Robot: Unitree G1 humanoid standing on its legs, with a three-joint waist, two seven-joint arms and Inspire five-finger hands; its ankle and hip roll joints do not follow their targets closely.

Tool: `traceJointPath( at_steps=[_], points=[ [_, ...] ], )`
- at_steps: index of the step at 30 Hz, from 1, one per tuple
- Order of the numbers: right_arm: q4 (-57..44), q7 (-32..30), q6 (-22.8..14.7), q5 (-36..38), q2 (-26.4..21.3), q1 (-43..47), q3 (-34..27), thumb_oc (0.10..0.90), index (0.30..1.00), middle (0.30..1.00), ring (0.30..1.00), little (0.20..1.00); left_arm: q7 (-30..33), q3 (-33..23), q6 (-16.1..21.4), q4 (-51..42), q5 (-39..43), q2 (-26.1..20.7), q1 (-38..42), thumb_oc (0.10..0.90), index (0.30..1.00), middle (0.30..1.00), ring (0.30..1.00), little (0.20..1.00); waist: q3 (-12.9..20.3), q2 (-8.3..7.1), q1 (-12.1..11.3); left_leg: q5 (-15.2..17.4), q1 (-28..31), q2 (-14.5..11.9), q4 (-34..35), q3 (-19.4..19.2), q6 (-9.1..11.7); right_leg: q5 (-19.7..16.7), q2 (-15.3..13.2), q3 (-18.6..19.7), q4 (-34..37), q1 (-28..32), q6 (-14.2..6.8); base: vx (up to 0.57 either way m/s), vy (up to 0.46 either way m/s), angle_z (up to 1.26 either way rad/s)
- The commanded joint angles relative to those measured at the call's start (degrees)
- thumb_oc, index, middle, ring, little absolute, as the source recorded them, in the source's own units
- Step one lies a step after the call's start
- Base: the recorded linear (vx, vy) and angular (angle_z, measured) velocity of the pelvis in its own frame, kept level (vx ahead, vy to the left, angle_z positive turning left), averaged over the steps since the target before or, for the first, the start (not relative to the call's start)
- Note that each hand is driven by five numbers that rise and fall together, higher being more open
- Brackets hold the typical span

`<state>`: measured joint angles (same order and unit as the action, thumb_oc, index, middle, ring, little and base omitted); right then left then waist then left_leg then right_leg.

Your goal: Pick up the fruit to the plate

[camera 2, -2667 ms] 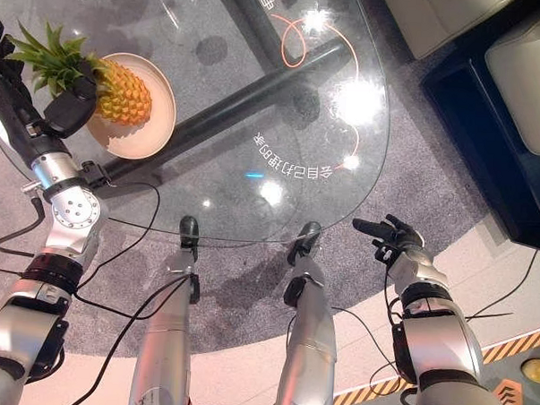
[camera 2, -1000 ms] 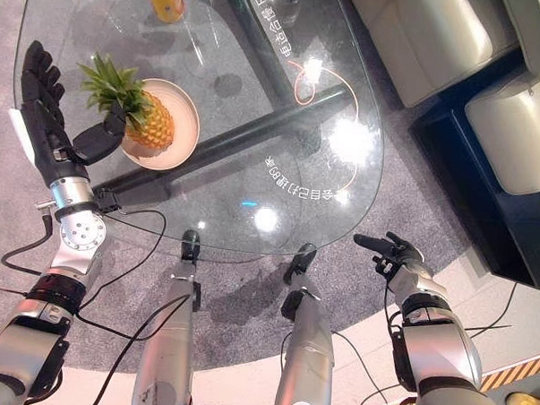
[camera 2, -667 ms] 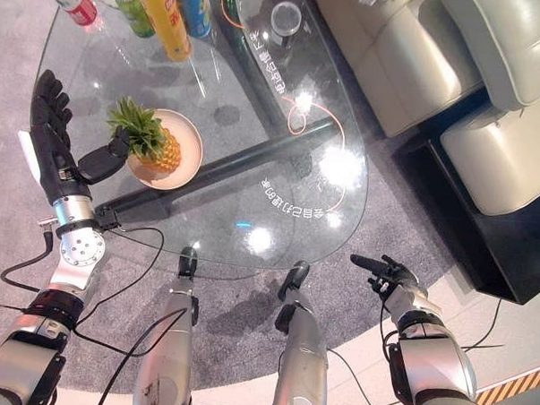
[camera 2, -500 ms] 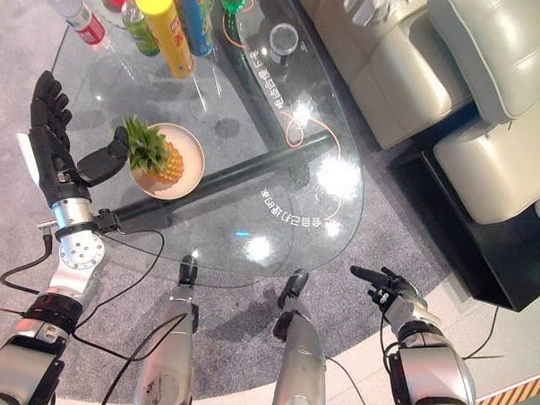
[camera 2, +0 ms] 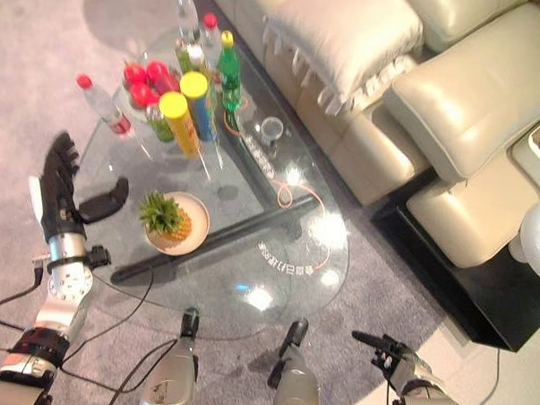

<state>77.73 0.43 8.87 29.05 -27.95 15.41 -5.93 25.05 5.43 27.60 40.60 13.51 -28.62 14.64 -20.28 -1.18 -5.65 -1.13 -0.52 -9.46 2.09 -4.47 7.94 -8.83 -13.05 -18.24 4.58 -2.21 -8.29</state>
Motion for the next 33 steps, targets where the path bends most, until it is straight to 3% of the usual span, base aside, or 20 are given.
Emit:
traceJointPath(
  at_steps=[1,4,8,12,14,16,19,24,27,33],
  points=[
    [1.8,0.7,-0.7,-7.9,-0.5,-5.5,1.0,0.8,0.9,0.9,0.9,0.9,-3.3,-4.2,1.6,6.3,-1.4,1.9,-2.5,0.8,0.9,0.9,0.9,0.9,7.1,0.25,0.2,-4.7,-1.0,-1.8,1.7,-2.7,0.6,4.3,-4.0,2.3,-4.7,3.0,-3.8,0.17,0.063,-0.07],
    [2.4,1.3,-1.3,-10.6,0.8,-7.4,1.6,0.8,0.9,0.9,0.9,0.9,-4.7,-4.9,1.0,10.9,-3.5,3.3,-4.9,0.8,0.9,0.9,0.9,0.9,8.8,0.43,0.4,-4.6,0.7,-2.0,2.5,-3.2,0.5,4.2,-4.0,2.0,-4.1,4.7,-3.9,0.15,0.043,-0.07],
    [3.1,2.4,-1.3,-15.2,2.7,-8.9,3.0,0.8,0.9,0.9,0.9,0.9,-10.9,-4.6,-5.0,20.8,-4.9,4.7,-7.4,0.8,0.9,0.9,0.9,0.9,11.0,0.63,1.1,-4.1,3.0,-2.2,2.9,-3.9,0.6,4.1,-3.9,1.3,-3.3,7.2,-4.0,0.11,0.021,0.01],
    [4.1,3.1,-1.1,-20.3,4.0,-9.5,5.6,0.8,0.9,0.9,0.9,0.9,-19.9,-3.6,-15.5,30.9,-3.4,5.5,-8.3,0.8,0.9,0.9,0.9,0.9,12.3,0.92,2.2,-4.2,4.1,-2.7,2.9,-4.5,0.8,4.1,-3.7,1.0,-2.5,8.7,-4.1,0.06,0.016,0.0],
    [4.2,2.9,-0.8,-20.2,4.3,-9.5,6.1,0.8,0.9,0.9,0.9,0.9,-21.3,-3.4,-16.6,33.2,-4.3,5.5,-8.2,0.8,0.9,0.9,0.9,0.9,12.6,1.04,2.6,-4.2,4.3,-2.8,2.9,-4.7,0.9,4.1,-3.6,0.9,-2.3,9.0,-4.0,0.04,0.019,0.0],
    [4.7,3.0,-0.5,-22.8,5.0,-9.6,6.6,0.8,0.9,0.9,0.9,0.9,-26.0,-3.2,-20.8,35.4,-5.0,5.7,-8.1,0.8,0.9,0.9,0.9,0.9,13.3,1.39,3.3,-4.4,4.6,-3.2,2.9,-5.2,1.2,4.2,-3.5,0.7,-2.0,9.5,-3.9,0.05,0.031,-0.06],
    [5.1,3.4,-0.3,-24.4,5.5,-9.7,7.5,0.8,0.9,0.9,0.9,0.9,-29.1,-2.4,-23.9,36.2,-6.7,5.9,-8.2,0.8,0.9,0.9,0.9,0.9,13.9,1.65,3.7,-4.7,4.6,-3.5,2.9,-5.4,1.4,4.2,-3.3,0.8,-1.9,9.6,-3.7,0.03,0.016,-0.1],
    [4.6,3.7,0.8,-25.9,6.4,-9.5,9.6,0.8,0.9,0.9,0.9,0.9,-31.7,2.7,-31.0,38.1,-16.4,7.4,-8.4,0.8,0.9,0.9,0.9,0.9,14.5,2.11,4.4,-4.5,5.3,-3.8,2.9,-6.1,1.5,4.2,-3.2,1.2,-1.5,9.9,-3.5,0.0,0.0,0.0],
    [4.9,3.7,0.9,-26.9,7.1,-8.9,10.8,0.8,0.9,0.9,0.9,0.9,-32.5,4.3,-33.1,39.2,-19.0,8.3,-8.6,0.8,0.9,0.9,0.9,0.9,14.9,2.24,4.8,-4.4,5.8,-4.1,2.9,-6.8,1.5,3.9,-3.1,1.0,-0.7,10.3,-3.5,0.0,0.0,0.0],
    [4.8,4.0,0.7,-29.0,7.8,-8.8,12.3,0.8,0.9,0.9,0.9,0.9,-32.7,5.0,-32.5,38.9,-17.8,9.0,-8.7,0.8,0.9,0.9,0.9,0.9,15.6,2.08,4.9,-4.3,6.2,-4.5,2.9,-7.6,1.8,3.5,-3.0,0.9,0.1,10.4,-3.6,0.0,0.0,0.0]
  ],
)
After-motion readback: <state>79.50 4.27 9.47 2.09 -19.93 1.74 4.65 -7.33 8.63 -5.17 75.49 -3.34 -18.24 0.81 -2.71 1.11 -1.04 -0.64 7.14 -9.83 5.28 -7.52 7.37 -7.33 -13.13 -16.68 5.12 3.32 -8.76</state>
